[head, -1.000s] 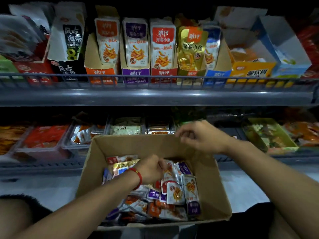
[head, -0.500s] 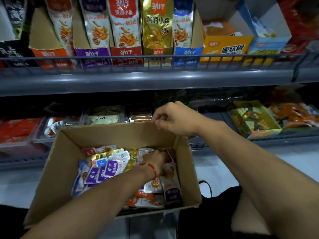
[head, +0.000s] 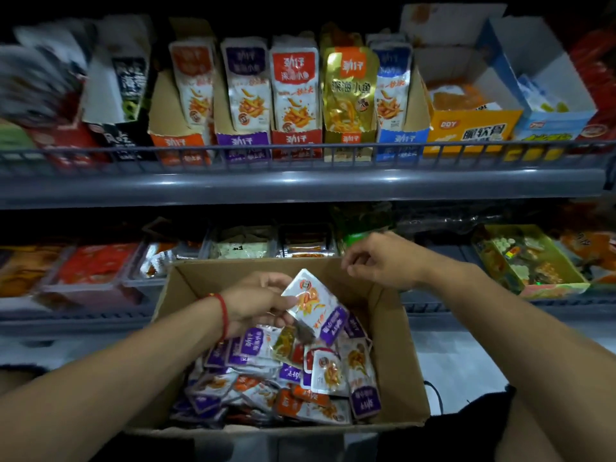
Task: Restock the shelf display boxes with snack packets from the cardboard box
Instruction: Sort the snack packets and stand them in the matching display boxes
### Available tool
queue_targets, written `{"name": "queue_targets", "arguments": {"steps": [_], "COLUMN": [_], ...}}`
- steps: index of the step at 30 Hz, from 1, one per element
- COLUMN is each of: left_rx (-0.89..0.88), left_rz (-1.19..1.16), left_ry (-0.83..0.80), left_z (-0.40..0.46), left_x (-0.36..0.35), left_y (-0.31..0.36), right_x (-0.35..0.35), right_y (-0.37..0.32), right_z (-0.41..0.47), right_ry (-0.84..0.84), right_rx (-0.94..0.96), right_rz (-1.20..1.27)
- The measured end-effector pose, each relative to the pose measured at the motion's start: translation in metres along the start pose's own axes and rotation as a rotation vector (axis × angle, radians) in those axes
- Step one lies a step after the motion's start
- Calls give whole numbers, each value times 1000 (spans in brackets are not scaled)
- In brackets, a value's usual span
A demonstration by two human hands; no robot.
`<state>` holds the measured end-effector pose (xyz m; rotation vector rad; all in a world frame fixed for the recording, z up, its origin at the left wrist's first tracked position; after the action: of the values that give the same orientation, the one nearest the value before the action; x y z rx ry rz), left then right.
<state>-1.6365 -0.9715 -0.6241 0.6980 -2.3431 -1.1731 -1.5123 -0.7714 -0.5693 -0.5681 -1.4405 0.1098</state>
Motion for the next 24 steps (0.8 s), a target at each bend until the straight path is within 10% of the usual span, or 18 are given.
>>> {"name": "queue_targets", "arguments": {"steps": [9,24], "left_rx": [-63,-304], "left_rz": [-449,-749], "left_ry": [-49,74], "left_z": [-45,-59], "left_x": [46,96], "left_y": [62,106], "right_x": [8,99], "right_y": [-45,-126], "right_z": [-5,69], "right_ry": [219,528], "right_rx": [-321,-219], "right_rz": [770,783]}}
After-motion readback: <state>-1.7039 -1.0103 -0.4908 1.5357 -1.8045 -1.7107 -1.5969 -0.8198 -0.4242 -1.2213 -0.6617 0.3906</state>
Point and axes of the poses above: each hand's wrist, its own z-axis towards the middle knuckle, its own x-axis out of the back of the hand, y = z × x, the point moved 3 cm from there along z, towards the middle knuckle, and after that the axes turned 12 degrees about y, right-handed, at the moved point
